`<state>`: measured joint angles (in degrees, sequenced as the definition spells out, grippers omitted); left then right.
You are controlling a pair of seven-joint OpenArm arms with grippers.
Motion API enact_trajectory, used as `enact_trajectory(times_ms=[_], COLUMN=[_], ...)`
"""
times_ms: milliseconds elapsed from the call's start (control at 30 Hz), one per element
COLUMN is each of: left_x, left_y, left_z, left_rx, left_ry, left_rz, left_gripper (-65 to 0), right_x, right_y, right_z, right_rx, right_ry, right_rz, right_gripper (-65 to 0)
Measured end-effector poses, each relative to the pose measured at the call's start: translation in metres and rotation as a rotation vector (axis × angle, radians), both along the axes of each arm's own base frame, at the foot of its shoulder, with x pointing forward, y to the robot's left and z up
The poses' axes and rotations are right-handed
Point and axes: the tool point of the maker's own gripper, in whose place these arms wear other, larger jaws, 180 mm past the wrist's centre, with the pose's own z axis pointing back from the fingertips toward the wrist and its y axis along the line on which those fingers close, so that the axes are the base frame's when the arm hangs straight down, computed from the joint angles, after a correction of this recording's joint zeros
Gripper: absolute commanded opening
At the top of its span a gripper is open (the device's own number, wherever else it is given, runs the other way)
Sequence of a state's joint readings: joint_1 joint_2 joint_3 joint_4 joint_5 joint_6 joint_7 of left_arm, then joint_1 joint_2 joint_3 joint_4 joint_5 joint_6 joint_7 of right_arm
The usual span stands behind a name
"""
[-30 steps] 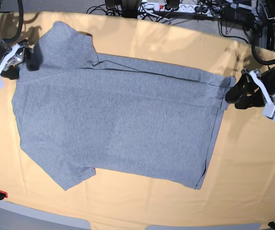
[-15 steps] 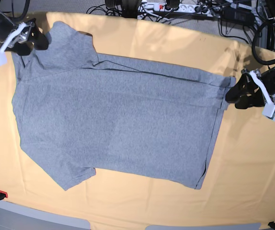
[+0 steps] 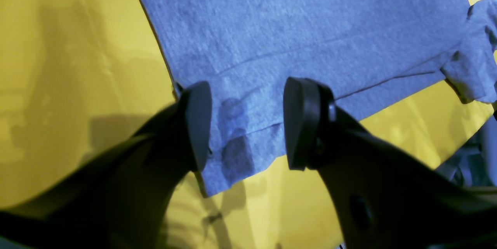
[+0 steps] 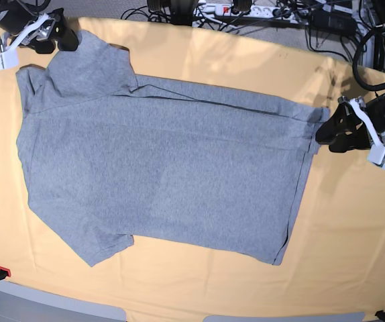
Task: Layout the t-shirt on the table in an organized manner, then fold the t-shirt properly
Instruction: 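Release the folded edge and reposition the right gripper at the shoulder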
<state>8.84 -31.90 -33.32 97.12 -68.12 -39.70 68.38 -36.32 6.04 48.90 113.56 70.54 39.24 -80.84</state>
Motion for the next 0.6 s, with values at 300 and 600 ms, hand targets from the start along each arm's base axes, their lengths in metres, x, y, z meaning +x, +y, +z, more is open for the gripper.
enact_trajectory(times_ms=[300, 600], left_x=[0.0, 0.0], left_y=[-0.001, -0.003], left_z=[0.001, 0.003], left_rx=[-0.006, -0.021], left_ry=[0.0, -0.005], left_rz=[-0.002, -0.006], left_gripper=[-33.6, -33.6], right_x=[0.003, 0.019], right_y=[0.0, 0.003], right_z=[-0.005, 0.001], right_rx=[-0.018, 0.001], right_ry=[-0.015, -0.081], right_rz=[-0.052, -0.073], right_gripper=[-15.3, -15.3])
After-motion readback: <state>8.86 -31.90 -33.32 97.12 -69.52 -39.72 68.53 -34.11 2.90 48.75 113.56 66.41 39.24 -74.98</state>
